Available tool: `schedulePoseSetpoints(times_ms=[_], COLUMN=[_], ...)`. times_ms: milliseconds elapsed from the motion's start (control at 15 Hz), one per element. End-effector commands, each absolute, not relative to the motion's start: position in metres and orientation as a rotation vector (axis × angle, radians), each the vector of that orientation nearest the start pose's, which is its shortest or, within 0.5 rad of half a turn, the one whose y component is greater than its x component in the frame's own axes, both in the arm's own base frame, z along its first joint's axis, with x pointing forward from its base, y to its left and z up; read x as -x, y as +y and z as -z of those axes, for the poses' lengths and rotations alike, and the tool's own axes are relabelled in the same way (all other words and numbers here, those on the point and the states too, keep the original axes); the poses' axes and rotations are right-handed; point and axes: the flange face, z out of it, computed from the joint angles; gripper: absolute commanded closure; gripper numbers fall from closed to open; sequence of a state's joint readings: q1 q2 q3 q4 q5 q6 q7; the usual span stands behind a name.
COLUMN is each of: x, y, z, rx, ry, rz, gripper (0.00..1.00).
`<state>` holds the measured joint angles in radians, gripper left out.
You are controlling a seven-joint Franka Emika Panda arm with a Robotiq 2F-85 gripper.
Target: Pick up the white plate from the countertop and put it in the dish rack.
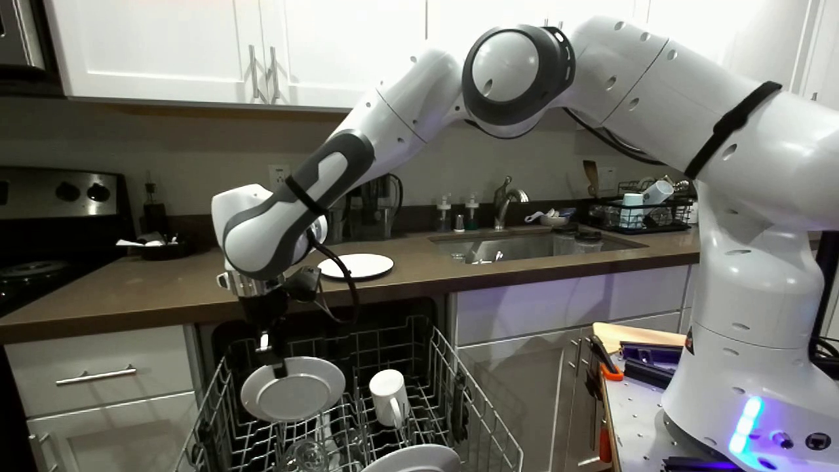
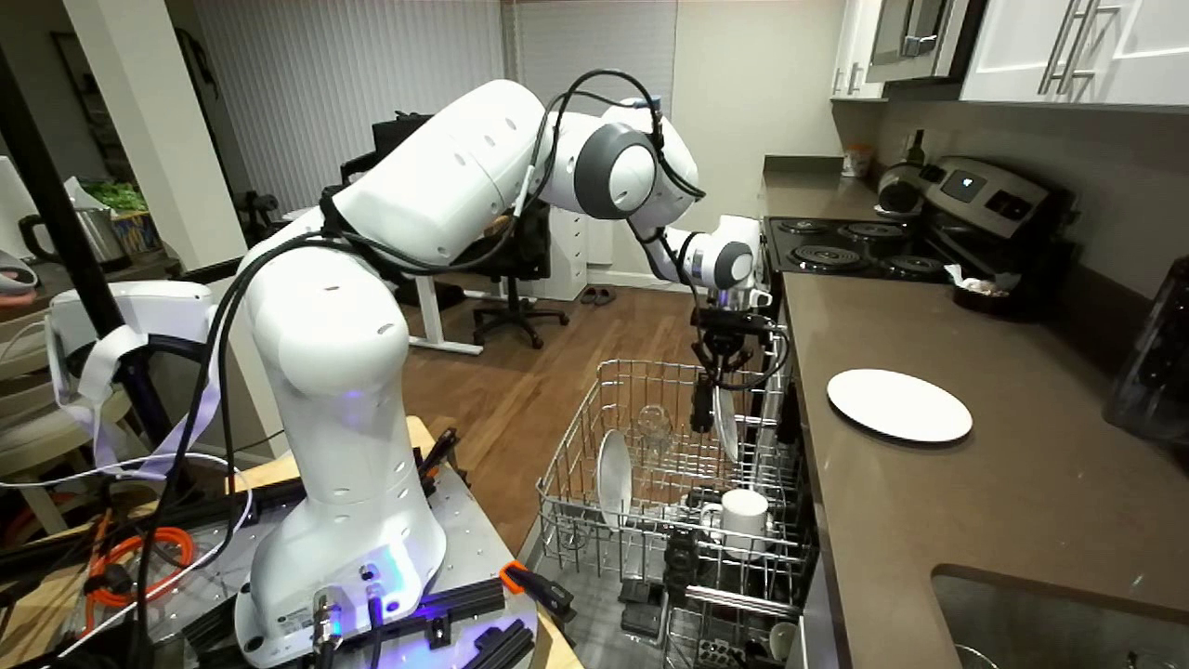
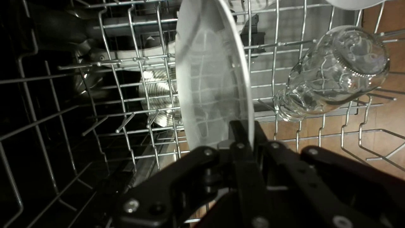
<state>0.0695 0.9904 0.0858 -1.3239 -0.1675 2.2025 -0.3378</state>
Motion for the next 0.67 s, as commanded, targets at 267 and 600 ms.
schedulePoseSetpoints(times_ms=[267, 600], x=[-0.723, -0.726], y=[0.089, 0.088], z=[-0.112, -0.097], rx=[3.089, 3.087], ry=[-0.819, -0.823], rz=[-0.204, -0.208], gripper=[0.95, 0.95])
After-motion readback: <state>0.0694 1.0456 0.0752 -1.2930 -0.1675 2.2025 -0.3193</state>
